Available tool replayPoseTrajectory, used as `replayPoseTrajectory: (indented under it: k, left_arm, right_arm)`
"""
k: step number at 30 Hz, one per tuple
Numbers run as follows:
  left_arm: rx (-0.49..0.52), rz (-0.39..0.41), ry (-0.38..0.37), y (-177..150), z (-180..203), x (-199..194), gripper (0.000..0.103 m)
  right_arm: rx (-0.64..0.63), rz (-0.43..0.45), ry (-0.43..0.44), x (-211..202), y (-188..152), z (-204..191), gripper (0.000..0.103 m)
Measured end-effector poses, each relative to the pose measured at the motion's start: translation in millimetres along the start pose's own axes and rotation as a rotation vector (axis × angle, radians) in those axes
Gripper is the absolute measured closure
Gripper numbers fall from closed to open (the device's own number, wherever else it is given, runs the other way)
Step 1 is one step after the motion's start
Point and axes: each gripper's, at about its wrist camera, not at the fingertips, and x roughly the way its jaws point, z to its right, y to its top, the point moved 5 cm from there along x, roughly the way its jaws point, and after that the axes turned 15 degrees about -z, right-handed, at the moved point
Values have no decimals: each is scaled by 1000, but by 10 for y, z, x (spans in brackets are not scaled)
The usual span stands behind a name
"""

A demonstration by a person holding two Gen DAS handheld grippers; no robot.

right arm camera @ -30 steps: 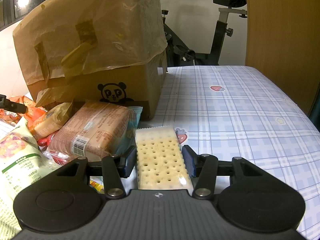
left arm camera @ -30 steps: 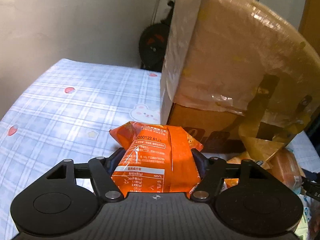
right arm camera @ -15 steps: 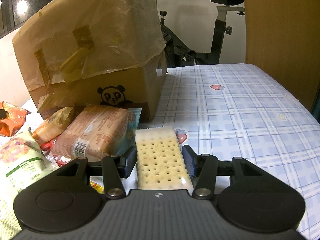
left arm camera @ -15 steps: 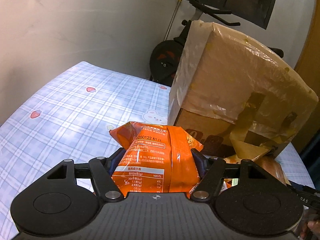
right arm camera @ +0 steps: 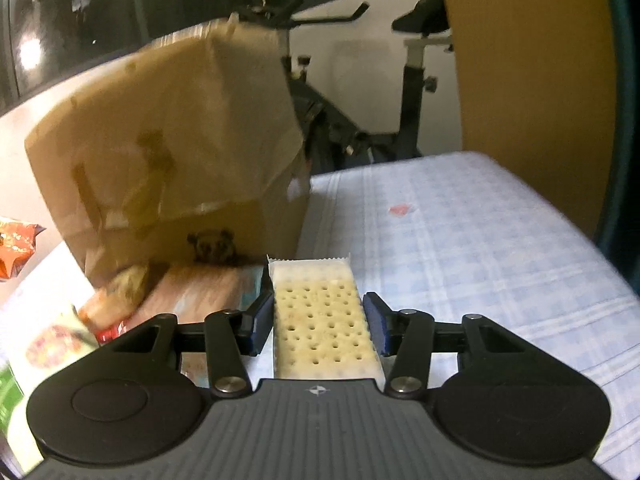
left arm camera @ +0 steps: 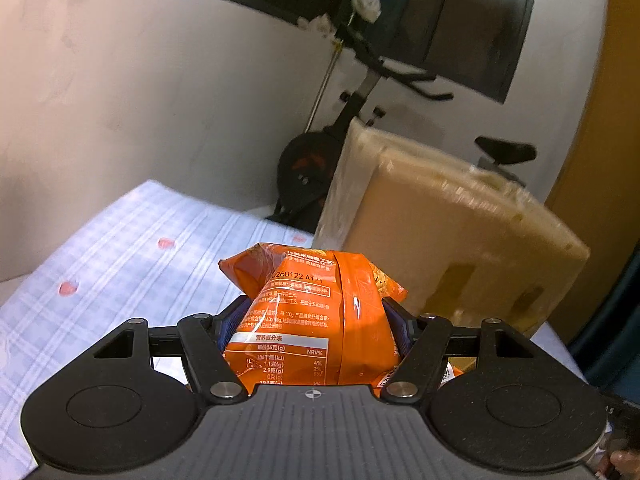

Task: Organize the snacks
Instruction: 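Lift the orange bag and cracker packet and carry them over the box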

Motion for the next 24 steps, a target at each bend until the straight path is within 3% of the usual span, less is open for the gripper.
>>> replayPoseTrajectory:
  k: [5, 13, 19, 24]
  left_arm:
    - [51, 64, -49, 211, 175, -183, 31]
    - [130, 142, -94, 644, 549, -315, 31]
    - [212, 183, -114, 1020, 930, -139, 31]
    - [254, 158, -111, 1256, 1154, 204, 31]
  right_arm:
    - [-24, 103, 5, -345, 300, -72, 52]
    - [-87, 287, 85, -818, 1051, -434, 52]
    - [-180, 312, 142, -769, 1553, -850, 52]
    - [-257, 248, 147, -372, 1895, -1140, 52]
